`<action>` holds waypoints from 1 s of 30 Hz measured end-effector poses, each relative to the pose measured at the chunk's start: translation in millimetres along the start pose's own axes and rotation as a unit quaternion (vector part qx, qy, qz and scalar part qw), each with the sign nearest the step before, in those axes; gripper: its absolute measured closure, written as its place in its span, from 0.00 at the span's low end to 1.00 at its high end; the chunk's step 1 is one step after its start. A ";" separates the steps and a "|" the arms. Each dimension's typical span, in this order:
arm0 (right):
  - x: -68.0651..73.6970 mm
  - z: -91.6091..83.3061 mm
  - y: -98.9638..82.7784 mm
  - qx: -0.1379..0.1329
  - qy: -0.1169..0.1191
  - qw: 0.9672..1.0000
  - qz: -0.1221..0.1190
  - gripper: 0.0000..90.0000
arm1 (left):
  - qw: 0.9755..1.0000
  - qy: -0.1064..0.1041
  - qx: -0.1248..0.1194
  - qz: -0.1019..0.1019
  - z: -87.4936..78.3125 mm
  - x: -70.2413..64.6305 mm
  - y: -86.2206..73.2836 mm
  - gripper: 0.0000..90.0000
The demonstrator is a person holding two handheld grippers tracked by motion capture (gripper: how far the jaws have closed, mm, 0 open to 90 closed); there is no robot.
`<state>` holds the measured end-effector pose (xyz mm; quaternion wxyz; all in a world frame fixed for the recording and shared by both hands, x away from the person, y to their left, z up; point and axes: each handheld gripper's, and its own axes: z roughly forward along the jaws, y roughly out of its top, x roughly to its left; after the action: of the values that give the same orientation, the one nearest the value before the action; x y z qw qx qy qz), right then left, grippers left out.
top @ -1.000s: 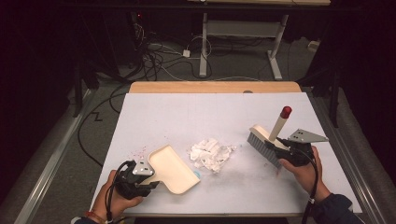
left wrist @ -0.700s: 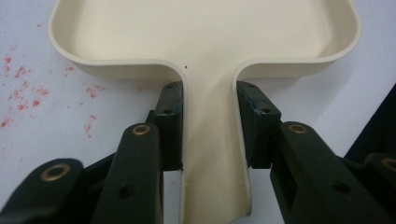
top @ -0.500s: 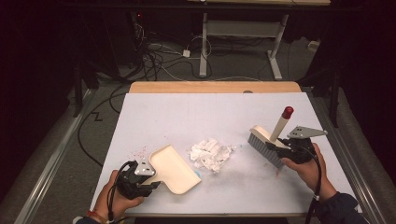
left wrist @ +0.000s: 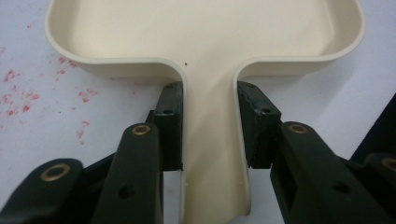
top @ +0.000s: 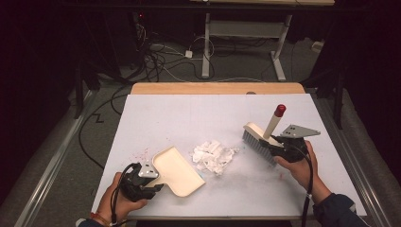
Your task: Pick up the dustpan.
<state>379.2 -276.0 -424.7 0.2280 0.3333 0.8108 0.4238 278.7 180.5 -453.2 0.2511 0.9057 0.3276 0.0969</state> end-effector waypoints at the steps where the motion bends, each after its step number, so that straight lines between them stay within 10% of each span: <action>1: 1.5 1.7 0.8 -0.001 0.001 1.000 -0.001 0.75 | 1.000 0.000 0.001 0.000 0.3 -0.1 0.0 0.70; 30: 19.9 46.1 20.7 -0.001 -0.016 1.000 -0.019 0.75 | 1.000 -0.009 0.014 -0.003 3.1 -4.1 12.1 0.70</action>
<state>403.1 -228.0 -433.8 0.2495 0.3244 0.8126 0.4150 283.2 168.7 -449.6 0.2415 0.9092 0.3289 0.0832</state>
